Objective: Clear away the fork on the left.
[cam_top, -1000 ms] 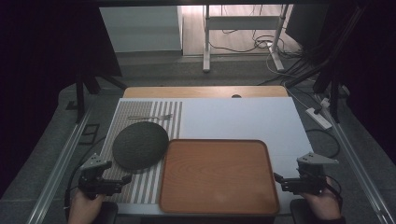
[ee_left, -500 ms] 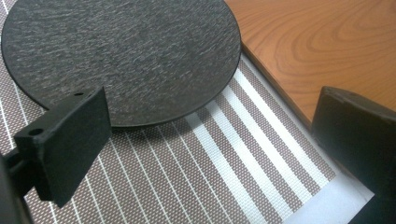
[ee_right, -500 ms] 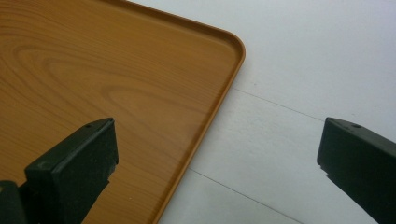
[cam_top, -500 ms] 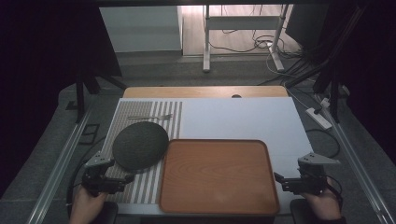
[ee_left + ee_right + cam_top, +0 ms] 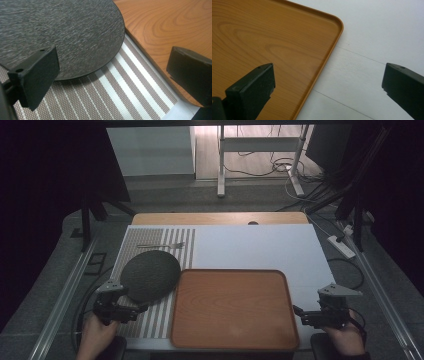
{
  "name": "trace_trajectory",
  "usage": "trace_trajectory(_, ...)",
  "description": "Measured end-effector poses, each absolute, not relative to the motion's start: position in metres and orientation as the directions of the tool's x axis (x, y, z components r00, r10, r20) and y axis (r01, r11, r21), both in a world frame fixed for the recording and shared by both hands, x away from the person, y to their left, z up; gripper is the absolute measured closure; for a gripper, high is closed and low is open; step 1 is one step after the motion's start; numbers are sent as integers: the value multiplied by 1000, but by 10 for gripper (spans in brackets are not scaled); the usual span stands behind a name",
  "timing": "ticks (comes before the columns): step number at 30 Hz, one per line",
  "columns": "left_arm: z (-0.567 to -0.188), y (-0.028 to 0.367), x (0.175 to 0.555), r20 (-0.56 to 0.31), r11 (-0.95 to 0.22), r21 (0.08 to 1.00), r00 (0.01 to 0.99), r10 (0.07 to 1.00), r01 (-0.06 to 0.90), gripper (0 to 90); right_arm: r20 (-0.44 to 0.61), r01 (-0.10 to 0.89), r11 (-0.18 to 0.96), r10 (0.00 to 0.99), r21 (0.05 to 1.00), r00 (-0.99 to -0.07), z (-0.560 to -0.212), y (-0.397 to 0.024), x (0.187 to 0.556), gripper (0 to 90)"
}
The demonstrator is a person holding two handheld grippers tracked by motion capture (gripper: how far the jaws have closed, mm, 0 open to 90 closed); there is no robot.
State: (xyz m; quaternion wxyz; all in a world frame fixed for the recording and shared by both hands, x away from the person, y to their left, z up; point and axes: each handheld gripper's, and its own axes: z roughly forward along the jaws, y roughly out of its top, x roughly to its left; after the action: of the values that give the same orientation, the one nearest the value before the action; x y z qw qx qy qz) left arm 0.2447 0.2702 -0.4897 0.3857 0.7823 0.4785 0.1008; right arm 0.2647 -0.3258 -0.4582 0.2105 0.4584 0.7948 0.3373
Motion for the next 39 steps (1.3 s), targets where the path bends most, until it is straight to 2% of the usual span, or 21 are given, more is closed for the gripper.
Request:
trace_trajectory(17, -495, 273, 274, -190, -236, 718, 511, 838, 655, 0, -29, 589, 359, 869, 724, -494, -459, -325, 265, 0)
trace_trajectory(39, -498, 260, 326, -195, -262, 678, 512, 837, 687, 0, -29, 592, 361, 868, 720, -495, -459, -325, 266, 0)
